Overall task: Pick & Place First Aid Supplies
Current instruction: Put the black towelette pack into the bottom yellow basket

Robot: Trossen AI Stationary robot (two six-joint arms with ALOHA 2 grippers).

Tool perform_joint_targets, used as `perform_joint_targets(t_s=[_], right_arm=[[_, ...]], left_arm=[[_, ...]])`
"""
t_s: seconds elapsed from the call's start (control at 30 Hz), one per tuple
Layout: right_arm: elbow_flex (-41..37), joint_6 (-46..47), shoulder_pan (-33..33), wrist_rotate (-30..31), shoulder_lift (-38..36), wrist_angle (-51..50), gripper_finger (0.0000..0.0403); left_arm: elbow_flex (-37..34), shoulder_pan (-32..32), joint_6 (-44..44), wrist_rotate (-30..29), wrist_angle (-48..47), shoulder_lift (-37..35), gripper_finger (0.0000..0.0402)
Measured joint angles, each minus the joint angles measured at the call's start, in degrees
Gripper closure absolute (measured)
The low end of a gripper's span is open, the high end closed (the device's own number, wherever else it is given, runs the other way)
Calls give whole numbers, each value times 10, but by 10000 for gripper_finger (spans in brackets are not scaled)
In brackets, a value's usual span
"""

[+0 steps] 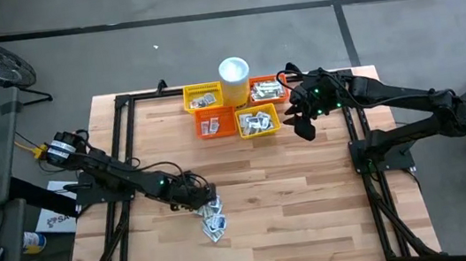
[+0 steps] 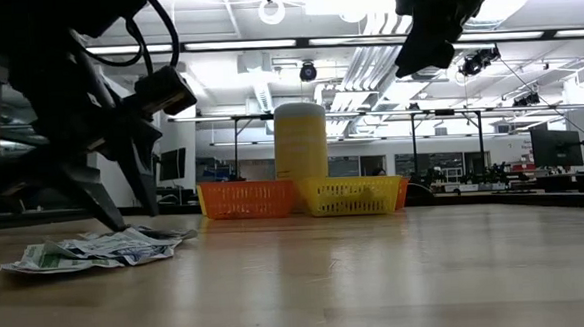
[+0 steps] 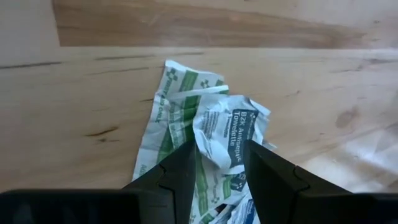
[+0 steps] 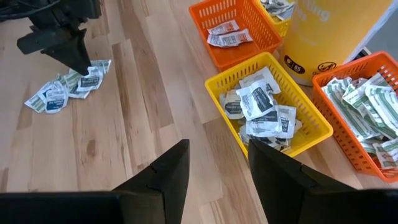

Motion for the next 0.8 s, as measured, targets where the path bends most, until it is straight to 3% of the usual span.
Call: perform_joint_targets(t_s=[0.53,0.8], right_arm=[[0,0,0,0,0,8,245],[0,1,0,0,0,8,245]], left_arm=[[2,0,-18,-38,41,39,271],[0,0,-15,-43,34,40,347]])
